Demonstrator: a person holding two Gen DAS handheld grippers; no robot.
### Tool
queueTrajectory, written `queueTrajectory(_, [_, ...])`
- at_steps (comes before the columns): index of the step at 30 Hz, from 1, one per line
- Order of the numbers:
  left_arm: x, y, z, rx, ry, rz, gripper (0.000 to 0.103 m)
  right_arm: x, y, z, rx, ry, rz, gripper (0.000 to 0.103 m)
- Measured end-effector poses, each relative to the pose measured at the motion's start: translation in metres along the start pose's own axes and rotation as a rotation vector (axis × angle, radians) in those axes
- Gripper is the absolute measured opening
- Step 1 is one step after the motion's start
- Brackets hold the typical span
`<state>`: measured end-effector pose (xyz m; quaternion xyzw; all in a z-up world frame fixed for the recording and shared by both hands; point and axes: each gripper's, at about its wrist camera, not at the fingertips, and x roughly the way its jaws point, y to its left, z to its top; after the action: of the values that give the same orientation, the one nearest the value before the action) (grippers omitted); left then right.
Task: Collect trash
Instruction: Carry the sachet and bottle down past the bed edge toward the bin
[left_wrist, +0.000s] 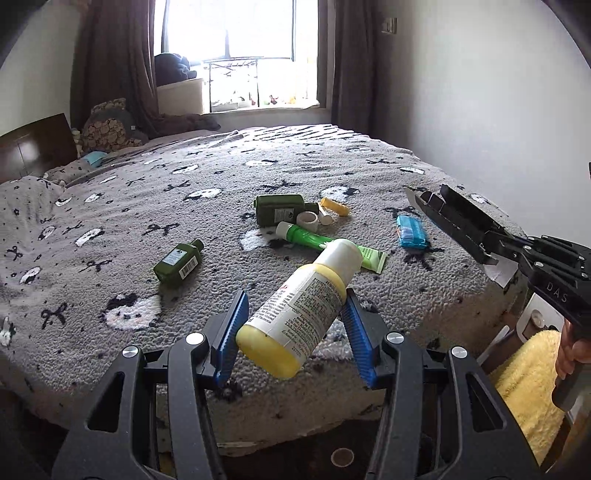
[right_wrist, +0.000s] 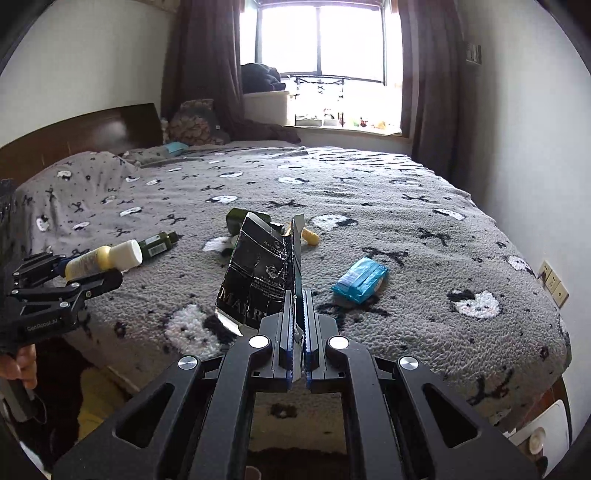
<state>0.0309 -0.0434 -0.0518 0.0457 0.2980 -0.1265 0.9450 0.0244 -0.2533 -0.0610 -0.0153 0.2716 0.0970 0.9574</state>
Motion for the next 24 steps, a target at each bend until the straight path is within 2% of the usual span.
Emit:
queueTrajectory(6, [-0.031,-0.002,-0.023,0.003,-0.019,0.006,0.049,-0.018,0.013,-0.019,-0.032,0.013,0.048,0.005])
queueTrajectory(11, [-0.036,-0.004,-0.049,0.001,0.016,0.002,0.049,-0.018,0.025,-0.043,-0.043,0.077,0.115,0.005])
queueTrajectory(19, [-0.02,-0.01,-0.097,-0.016,0.149,-0.035,0.049,-0.006,0.038,-0.081,-0.036,0.2,0.193,0.005])
queueTrajectory(24, [0.002,-0.016,-0.129,-0.021,0.255,-0.039,0.049,0.013,0.046,-0.113,-0.026,0.323,0.229,0.005])
